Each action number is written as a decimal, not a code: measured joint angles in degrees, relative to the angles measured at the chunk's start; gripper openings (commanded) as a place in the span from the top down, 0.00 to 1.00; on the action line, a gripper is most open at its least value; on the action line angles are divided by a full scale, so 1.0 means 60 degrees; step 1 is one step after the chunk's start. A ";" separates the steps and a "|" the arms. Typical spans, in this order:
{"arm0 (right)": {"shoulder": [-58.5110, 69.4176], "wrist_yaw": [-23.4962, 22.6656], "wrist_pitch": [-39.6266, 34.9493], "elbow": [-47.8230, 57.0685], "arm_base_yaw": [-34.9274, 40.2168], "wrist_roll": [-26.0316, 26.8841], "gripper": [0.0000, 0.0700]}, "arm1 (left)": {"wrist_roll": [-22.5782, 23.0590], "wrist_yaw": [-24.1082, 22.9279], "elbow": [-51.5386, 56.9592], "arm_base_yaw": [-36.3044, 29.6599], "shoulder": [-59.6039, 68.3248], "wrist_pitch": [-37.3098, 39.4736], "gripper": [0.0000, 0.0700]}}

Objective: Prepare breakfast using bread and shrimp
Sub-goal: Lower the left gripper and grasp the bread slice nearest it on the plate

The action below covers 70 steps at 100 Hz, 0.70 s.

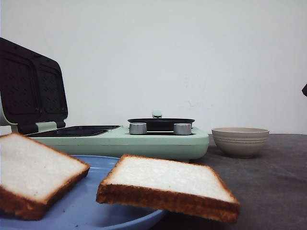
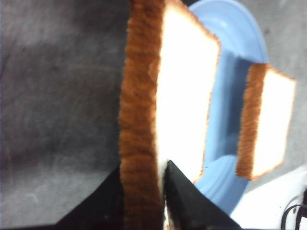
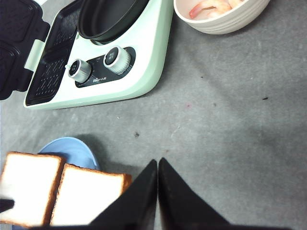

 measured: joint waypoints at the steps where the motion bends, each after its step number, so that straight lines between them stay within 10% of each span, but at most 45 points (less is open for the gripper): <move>1: 0.0000 0.0000 0.0000 0.0000 0.0000 0.0000 1.00 | -0.0004 0.0000 0.0000 0.0000 -0.0029 0.0000 1.00; 70: 0.0000 -0.0069 -0.0004 0.0000 0.0000 0.0000 1.00 | -0.0029 -0.0521 0.0000 0.0000 -0.0382 -0.0495 1.00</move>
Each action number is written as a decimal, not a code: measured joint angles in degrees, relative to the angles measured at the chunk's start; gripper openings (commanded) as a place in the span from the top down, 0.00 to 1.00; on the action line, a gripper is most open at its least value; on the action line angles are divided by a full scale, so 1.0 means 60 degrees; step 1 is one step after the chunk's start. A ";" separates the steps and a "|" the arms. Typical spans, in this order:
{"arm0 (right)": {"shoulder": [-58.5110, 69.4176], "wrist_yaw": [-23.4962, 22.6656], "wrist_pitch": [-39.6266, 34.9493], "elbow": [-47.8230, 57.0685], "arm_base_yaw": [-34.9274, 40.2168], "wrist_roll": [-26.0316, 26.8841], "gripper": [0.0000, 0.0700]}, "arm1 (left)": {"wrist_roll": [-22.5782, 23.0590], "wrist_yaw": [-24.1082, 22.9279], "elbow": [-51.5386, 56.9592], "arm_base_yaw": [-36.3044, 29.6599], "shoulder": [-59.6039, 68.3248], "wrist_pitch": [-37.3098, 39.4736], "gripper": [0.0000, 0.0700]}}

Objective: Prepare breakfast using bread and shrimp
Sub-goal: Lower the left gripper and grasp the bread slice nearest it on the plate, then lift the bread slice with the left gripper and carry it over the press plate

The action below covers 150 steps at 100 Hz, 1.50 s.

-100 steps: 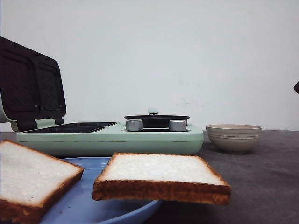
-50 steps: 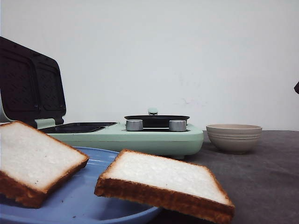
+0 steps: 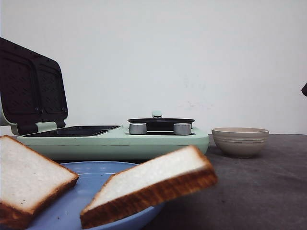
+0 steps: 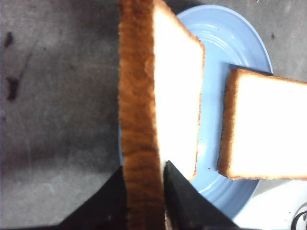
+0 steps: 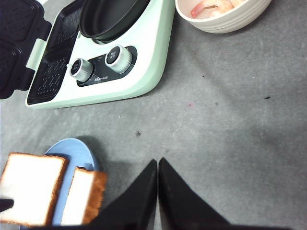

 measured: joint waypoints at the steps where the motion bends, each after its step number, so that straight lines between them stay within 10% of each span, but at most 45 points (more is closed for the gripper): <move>1: 0.0000 0.0000 0.0000 0.0000 0.0000 0.0000 1.00 | 0.0000 -0.0029 0.0000 0.0000 0.0000 -0.0007 1.00; 150: 0.0000 0.0000 -0.0018 0.0000 0.0000 0.0000 1.00 | 0.1239 -0.1049 0.1031 0.0000 -0.1683 0.2524 0.99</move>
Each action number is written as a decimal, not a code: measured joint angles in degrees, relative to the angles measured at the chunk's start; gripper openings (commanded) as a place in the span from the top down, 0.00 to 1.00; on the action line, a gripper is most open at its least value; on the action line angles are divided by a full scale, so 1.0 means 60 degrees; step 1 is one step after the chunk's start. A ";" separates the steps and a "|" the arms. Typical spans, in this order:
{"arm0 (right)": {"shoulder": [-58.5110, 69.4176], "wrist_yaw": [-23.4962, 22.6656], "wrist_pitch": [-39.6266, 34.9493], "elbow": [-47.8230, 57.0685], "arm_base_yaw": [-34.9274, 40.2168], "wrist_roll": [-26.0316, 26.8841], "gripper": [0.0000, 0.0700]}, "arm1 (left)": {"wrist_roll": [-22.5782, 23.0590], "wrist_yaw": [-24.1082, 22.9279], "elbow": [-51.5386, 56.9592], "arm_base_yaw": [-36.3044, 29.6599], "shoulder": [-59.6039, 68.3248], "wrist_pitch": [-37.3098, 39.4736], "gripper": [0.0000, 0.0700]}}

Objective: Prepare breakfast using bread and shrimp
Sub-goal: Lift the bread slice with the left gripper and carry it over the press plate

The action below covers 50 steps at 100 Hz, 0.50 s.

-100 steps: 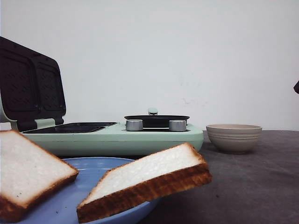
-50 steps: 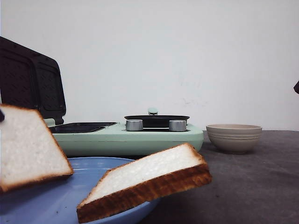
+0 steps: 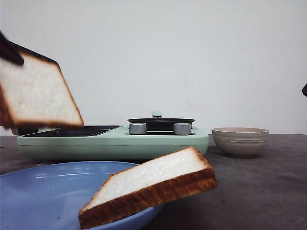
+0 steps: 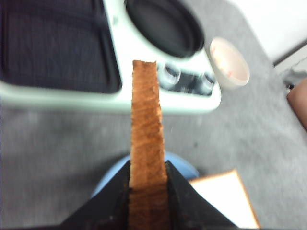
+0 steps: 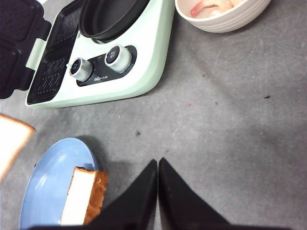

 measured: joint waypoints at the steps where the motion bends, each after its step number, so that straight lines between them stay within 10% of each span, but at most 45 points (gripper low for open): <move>1: 0.0000 0.0000 0.0000 0.0000 0.0000 0.0000 1.00 | 0.0029 -0.0033 0.0033 0.0000 0.0007 0.0015 0.99; 50: 0.0000 0.0000 -0.0313 0.0000 0.0000 -0.0058 1.00 | 0.2142 -0.1861 0.1599 0.0000 0.1891 0.0896 0.99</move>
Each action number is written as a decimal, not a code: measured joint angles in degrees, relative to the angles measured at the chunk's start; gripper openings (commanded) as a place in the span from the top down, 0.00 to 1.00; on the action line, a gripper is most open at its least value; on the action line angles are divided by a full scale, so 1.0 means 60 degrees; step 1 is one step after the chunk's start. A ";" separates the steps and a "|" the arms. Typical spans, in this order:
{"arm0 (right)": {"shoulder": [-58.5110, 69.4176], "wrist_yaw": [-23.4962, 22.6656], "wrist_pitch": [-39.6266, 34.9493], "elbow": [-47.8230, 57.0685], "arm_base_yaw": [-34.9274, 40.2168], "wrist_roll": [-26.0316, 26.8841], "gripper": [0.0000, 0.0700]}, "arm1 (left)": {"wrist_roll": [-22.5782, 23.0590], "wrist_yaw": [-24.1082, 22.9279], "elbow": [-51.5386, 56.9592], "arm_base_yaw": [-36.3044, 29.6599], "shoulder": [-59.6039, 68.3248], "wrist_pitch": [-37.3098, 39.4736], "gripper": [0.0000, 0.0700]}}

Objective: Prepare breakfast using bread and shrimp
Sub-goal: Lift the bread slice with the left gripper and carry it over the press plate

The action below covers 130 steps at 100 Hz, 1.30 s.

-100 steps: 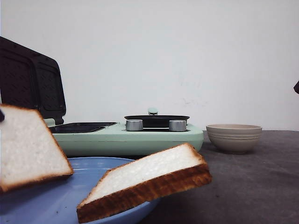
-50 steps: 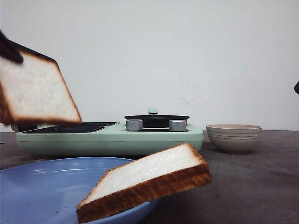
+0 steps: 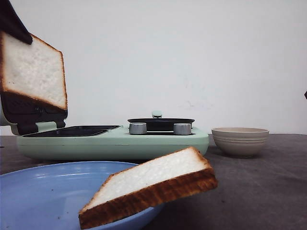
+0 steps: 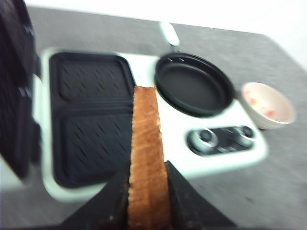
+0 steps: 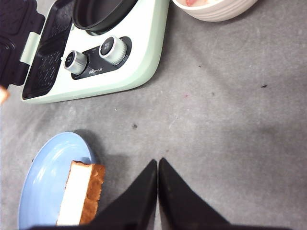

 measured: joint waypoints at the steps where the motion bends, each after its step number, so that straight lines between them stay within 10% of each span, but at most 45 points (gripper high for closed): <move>1: 0.0000 -0.0004 -0.0004 0.0000 0.0000 -0.0018 1.00 | 0.0051 -0.0011 0.0015 0.0000 0.0058 0.0044 0.99; 41: 0.0000 0.0040 -0.0280 0.0000 0.0000 -0.0452 1.00 | 0.1406 -0.0812 0.0878 0.0004 0.2546 0.2597 0.99; 130: 0.0000 0.0321 -0.0401 0.0000 0.0000 -0.1118 1.00 | 0.6196 -0.2539 0.5923 0.0007 0.8615 0.2572 0.99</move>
